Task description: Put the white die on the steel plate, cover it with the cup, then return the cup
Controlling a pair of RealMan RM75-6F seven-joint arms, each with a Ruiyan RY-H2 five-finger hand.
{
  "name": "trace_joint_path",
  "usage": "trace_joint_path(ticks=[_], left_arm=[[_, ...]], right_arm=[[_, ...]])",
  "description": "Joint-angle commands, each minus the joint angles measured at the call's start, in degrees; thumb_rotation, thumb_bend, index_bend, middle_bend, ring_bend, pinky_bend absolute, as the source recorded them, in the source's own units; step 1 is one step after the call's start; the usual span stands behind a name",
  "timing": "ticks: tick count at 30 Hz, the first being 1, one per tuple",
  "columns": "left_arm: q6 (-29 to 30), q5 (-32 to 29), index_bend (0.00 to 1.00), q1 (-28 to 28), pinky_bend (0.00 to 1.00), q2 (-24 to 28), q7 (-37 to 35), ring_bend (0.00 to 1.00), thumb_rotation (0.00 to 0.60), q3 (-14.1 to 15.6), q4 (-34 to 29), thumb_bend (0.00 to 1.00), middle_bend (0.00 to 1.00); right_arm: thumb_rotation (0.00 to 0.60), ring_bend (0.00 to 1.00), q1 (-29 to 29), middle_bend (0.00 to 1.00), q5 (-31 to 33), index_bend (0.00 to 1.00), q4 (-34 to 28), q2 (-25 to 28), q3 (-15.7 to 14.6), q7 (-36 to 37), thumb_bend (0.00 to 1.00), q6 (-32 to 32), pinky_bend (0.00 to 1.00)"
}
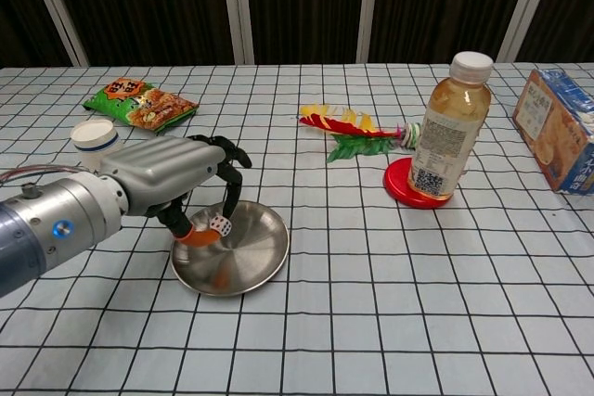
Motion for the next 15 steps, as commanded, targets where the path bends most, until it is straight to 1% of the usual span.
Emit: trace_joint_path(ticks=[1, 2, 5, 7, 10, 11, 13, 15], left_arm=[[-0.4, -1.2, 0.37, -0.5, 0.03, -0.3, 0.6, 0.0, 0.6, 0.3, 0.5, 0.37, 0.04], [-0.5, -1.6, 0.32, -0.5, 0.03, -0.2, 0.8, 0.0, 0.6, 0.4, 0.4, 0.34, 0.03], [-0.7, -2.8, 0.1, -0.7, 0.03, 0.6, 1.6, 0.0, 0.6, 0.8, -0.3, 0.24, 0.0], [-0.5, -2.9, 0.02, -0.8, 0.03, 1.6, 1.8, 0.0, 0.6, 1.0, -1.3, 0.17, 0.0], [-0.7, -1.2, 0.0, -0.9, 0.03, 3.8, 0.4, 0.0, 0.6, 1.5, -3.2, 0.08, 0.0], [-0.7, -0.7, 0.0, -0.9, 0.03, 4.3, -0.2, 0.0, 0.6, 1.6, -3.7, 0.06, 0.0], [0.0, 0.9, 0.0, -0.5, 0.03, 5.7, -2.0, 0.0, 0.6, 1.6, -5.0, 0.05, 0.0], [1.1, 2.3, 0.04, 0.2, 0.04, 7.5, -4.1, 0.0, 0.6, 1.7, -7.5, 0.06, 0.0]], right_arm=[[0.6, 0.13, 0.0, 0.19, 0.0, 0.22, -0.1, 0.1, 0.0, 0.0, 0.1, 0.0, 0.0], [0.6, 0.13, 0.0, 0.19, 0.0, 0.22, -0.1, 0.1, 0.0, 0.0, 0.1, -0.1, 0.0], [0.6, 0.13, 0.1, 0.19, -0.1, 0.22, 0.1, 0.0, -0.1, 0.3, 0.1, -0.3, 0.0], [0.6, 0.13, 0.1, 0.19, -0.2, 0.22, 0.1, -0.1, -0.1, 0.1, 0.1, -0.2, 0.0], [0.6, 0.13, 0.2, 0.19, -0.2, 0.22, 0.1, -0.1, -0.2, 0.1, 0.1, -0.4, 0.0], [0.6, 0.13, 0.2, 0.19, -0.2, 0.22, 0.1, -0.1, -0.1, 0.0, 0.1, -0.4, 0.0], [0.6, 0.13, 0.1, 0.19, -0.2, 0.22, 0.0, -0.2, -0.1, 0.0, 0.1, -0.4, 0.0], [0.6, 0.13, 0.1, 0.19, -0.2, 0.22, 0.0, -0.1, -0.1, -0.1, 0.1, -0.3, 0.0]])
